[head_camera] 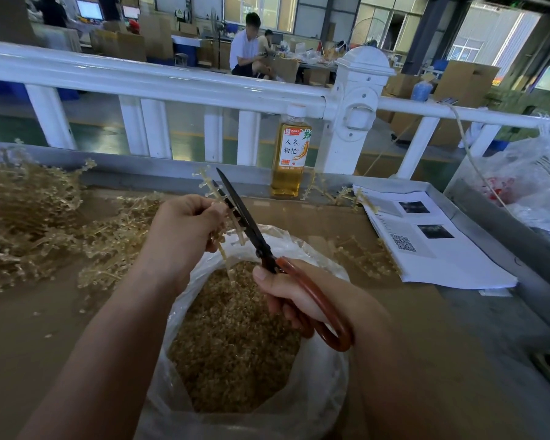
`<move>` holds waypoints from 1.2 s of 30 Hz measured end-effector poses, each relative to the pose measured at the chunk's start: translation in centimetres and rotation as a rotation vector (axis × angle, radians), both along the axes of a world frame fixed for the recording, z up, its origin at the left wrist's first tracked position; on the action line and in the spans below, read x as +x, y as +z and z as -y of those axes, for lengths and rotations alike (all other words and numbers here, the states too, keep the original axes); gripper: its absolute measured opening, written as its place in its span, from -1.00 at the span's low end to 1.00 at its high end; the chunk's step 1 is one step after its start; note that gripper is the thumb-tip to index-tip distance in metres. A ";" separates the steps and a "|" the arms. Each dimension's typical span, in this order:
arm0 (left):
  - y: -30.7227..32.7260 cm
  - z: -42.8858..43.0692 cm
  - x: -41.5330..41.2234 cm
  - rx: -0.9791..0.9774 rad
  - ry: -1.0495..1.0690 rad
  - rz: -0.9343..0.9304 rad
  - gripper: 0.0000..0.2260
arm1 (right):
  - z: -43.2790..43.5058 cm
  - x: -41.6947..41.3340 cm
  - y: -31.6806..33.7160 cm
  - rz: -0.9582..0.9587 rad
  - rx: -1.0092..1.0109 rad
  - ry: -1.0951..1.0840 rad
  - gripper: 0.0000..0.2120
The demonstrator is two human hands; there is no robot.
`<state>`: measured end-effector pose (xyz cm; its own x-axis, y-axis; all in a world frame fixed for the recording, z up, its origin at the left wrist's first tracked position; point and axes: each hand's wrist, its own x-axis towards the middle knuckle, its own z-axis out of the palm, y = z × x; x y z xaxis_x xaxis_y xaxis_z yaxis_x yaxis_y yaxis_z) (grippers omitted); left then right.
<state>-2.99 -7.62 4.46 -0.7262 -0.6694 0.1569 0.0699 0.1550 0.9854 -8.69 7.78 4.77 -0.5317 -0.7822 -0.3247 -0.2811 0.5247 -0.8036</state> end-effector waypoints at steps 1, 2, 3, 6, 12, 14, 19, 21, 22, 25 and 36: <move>0.0 0.0 0.0 -0.003 -0.006 0.008 -0.78 | 0.0 0.0 0.1 -0.009 0.002 -0.004 -0.68; 0.0 -0.1 0.0 -0.007 -0.010 0.015 -0.78 | 0.1 0.1 0.2 -0.018 0.006 -0.004 -0.68; 0.1 -0.1 0.0 -0.011 -0.014 0.021 -0.78 | 0.1 0.1 0.3 -0.027 0.011 -0.001 -0.69; 0.0 -0.2 0.0 -0.015 -0.031 0.027 -0.78 | 0.3 0.3 0.4 -0.039 0.017 0.008 -0.73; 0.0 0.0 0.0 0.032 -0.049 0.017 -0.78 | 0.4 0.3 0.4 -0.036 -0.026 0.013 -0.64; 0.1 0.1 0.1 0.053 -0.060 0.006 -0.79 | 0.4 0.2 0.3 0.022 -0.029 -0.002 -0.63; 0.2 0.1 0.2 0.048 -0.070 0.008 -0.81 | 0.3 0.1 -0.1 0.086 -0.033 -0.020 -0.68; 0.2 0.1 0.2 0.043 -0.071 0.012 -0.82 | 0.2 0.2 -0.1 0.100 -0.050 -0.013 -0.72; 0.3 0.2 0.3 0.042 -0.072 0.013 -0.82 | 0.2 0.1 -0.1 0.091 -0.051 -0.009 -0.73; 0.4 0.2 0.4 0.040 -0.069 0.010 -0.81 | 0.3 0.1 0.0 0.047 -0.042 0.002 -0.73; 0.3 0.2 0.3 0.005 -0.067 0.012 -0.81 | 0.4 0.2 1.0 -0.024 0.020 0.031 -0.65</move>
<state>-2.71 -7.82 4.72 -0.7708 -0.6204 0.1447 0.0684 0.1453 0.9870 -8.51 7.40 5.73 -0.5155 -0.7918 -0.3275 -0.3165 0.5311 -0.7860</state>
